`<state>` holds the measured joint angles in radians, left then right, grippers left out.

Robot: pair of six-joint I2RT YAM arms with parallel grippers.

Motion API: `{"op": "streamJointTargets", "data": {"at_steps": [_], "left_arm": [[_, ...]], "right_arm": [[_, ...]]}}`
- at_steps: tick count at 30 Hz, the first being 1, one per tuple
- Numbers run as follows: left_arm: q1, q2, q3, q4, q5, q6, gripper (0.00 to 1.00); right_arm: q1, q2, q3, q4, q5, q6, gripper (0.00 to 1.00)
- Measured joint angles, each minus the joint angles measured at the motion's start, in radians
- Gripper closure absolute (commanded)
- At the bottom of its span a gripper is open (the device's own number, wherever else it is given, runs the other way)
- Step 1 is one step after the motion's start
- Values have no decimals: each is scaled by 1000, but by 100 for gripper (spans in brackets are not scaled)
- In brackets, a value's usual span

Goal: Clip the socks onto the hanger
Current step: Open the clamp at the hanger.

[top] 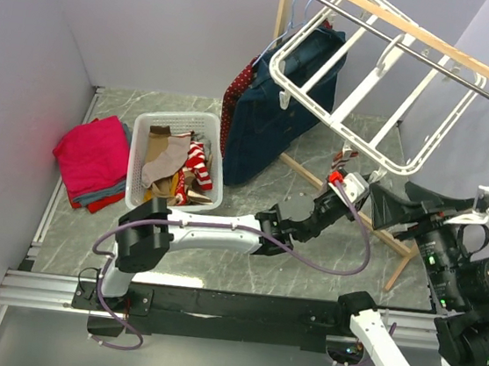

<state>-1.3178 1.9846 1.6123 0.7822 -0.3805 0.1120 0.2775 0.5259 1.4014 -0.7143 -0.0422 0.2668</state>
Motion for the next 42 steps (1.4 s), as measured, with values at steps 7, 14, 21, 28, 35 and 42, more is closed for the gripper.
{"op": "streamJointTargets", "data": {"at_steps": [7,14,21,28,35,42], "left_arm": [[0,-79,-58,0,70,-12,88],[6,-124,-71,-13,113,-39,88],[14,-126,-71,-36,139,-74,88],[28,-134,-71,-61,148,-88,88],[40,-138,-71,-76,152,-128,87],[49,-138,-71,-99,175,-162,87]], "right_arm": [[0,91,12,-14,23,-20,15],[3,157,11,-27,-9,-31,22],[2,171,13,-34,-7,-54,24],[-7,229,66,-79,-18,-53,24],[-24,337,199,-192,-46,-13,24],[-30,362,256,-275,11,8,27]]}}
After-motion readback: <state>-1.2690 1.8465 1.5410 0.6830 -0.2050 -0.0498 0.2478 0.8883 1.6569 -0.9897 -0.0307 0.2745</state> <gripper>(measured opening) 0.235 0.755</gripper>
